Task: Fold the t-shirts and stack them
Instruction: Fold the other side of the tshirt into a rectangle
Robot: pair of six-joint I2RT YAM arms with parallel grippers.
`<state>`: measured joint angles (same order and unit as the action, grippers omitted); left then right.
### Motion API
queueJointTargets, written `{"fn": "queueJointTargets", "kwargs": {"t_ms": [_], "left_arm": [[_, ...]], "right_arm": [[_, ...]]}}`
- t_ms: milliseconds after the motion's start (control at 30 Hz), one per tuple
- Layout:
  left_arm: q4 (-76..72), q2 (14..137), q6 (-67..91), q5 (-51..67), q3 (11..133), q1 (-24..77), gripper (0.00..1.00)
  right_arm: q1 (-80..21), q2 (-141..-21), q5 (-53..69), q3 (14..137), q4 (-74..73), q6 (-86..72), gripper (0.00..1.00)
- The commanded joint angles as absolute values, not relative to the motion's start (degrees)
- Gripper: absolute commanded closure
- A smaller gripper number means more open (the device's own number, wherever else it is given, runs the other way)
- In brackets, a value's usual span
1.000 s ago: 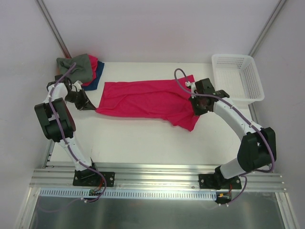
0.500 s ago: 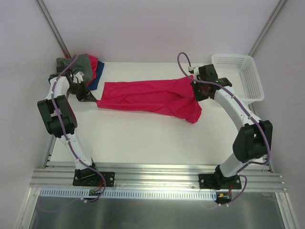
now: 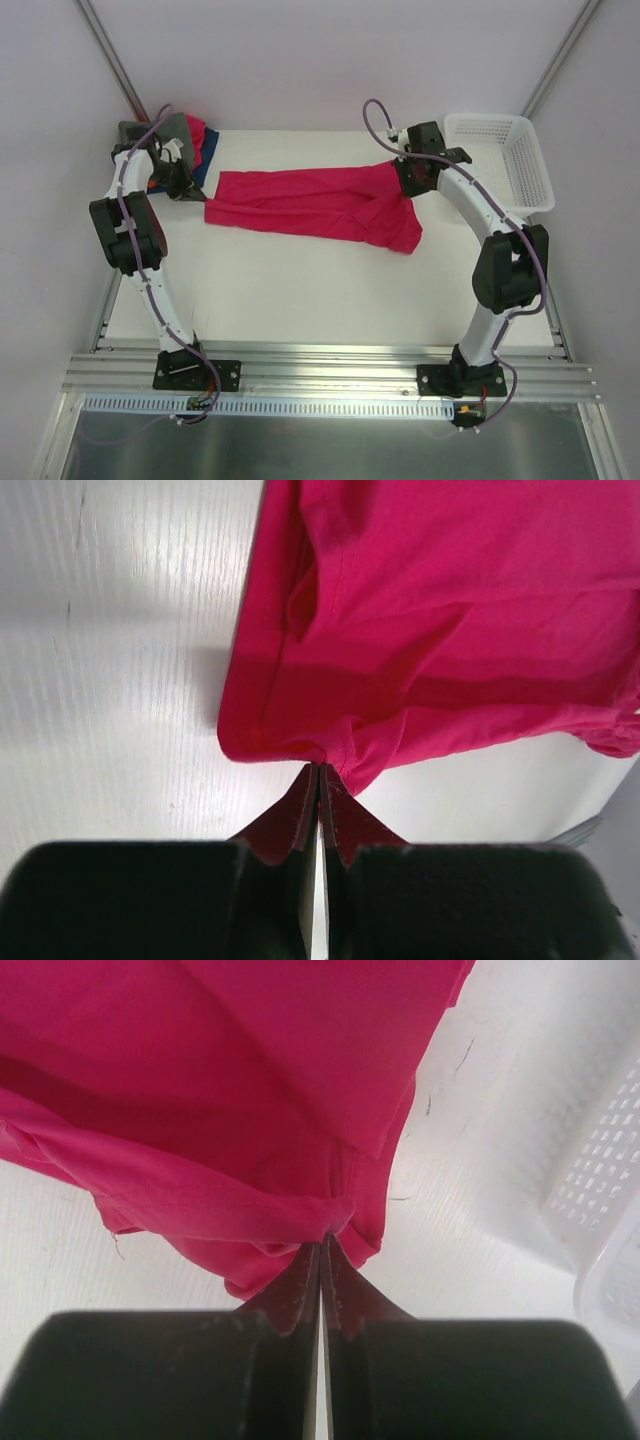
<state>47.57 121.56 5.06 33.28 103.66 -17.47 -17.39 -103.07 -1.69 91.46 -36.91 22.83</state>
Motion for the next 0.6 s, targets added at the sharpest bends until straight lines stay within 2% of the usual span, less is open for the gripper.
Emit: {"fn": "queueJointTargets", "kwargs": {"t_ms": [0,333,567], "left_arm": [[48.52,123.22,3.43,32.17,107.84,-15.56,1.00],[48.34,127.79,1.76,27.34,116.45,-12.57,1.00],[47.64,128.84,1.85,23.73,119.79,-12.66,1.00]], "right_arm": [[-16.35,-104.85,-3.51,95.79,-35.33,24.08,0.99],[-15.03,-113.55,-4.31,108.26,-35.07,23.82,0.99],[-14.77,-115.93,-4.48,110.21,-34.45,23.64,0.99]]}}
